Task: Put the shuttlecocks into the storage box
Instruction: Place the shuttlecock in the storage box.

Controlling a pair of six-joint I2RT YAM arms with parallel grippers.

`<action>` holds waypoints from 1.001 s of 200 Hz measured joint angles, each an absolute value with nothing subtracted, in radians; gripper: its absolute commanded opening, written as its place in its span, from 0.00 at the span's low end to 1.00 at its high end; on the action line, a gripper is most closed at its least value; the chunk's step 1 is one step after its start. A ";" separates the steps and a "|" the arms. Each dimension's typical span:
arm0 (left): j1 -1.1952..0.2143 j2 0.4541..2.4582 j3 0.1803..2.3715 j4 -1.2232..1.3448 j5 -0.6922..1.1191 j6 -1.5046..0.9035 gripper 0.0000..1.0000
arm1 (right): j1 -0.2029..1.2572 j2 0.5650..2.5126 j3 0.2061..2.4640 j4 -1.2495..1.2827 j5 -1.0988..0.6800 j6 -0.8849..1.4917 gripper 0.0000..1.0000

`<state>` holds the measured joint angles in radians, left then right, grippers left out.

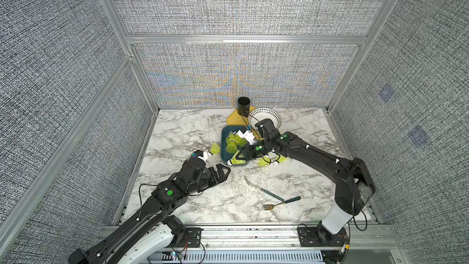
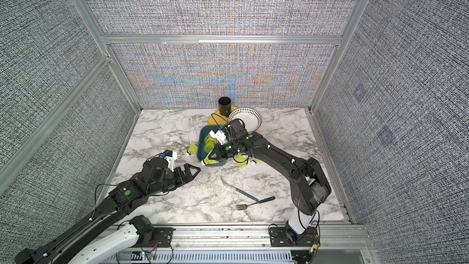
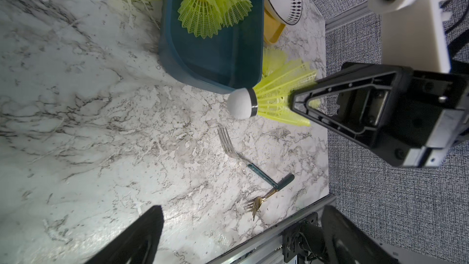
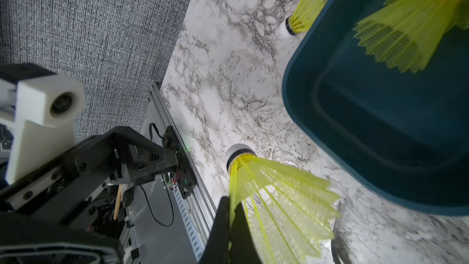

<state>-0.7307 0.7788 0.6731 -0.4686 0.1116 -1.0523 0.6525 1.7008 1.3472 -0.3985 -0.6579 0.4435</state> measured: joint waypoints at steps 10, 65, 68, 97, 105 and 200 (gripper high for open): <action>-0.731 0.786 0.672 -0.452 0.102 -1.060 1.00 | 0.645 1.700 1.348 -0.382 -0.625 0.484 0.00; -0.730 0.877 0.680 -0.358 0.072 -1.081 1.00 | 0.644 1.691 1.396 -0.379 -0.343 0.708 0.00; -0.730 0.883 0.683 -0.354 0.070 -1.081 1.00 | 0.644 1.691 1.400 -0.380 -0.329 0.720 0.00; -0.699 0.930 0.698 -0.323 0.071 -1.097 1.00 | 0.643 1.721 1.451 -0.410 -0.189 0.846 0.00; -0.684 0.941 0.699 -0.315 0.079 -1.106 1.00 | 0.643 1.731 1.458 -0.420 -0.161 0.888 0.00; -0.508 1.077 0.789 -0.287 0.247 -1.155 1.00 | 0.674 1.868 1.591 -0.571 0.059 1.361 0.00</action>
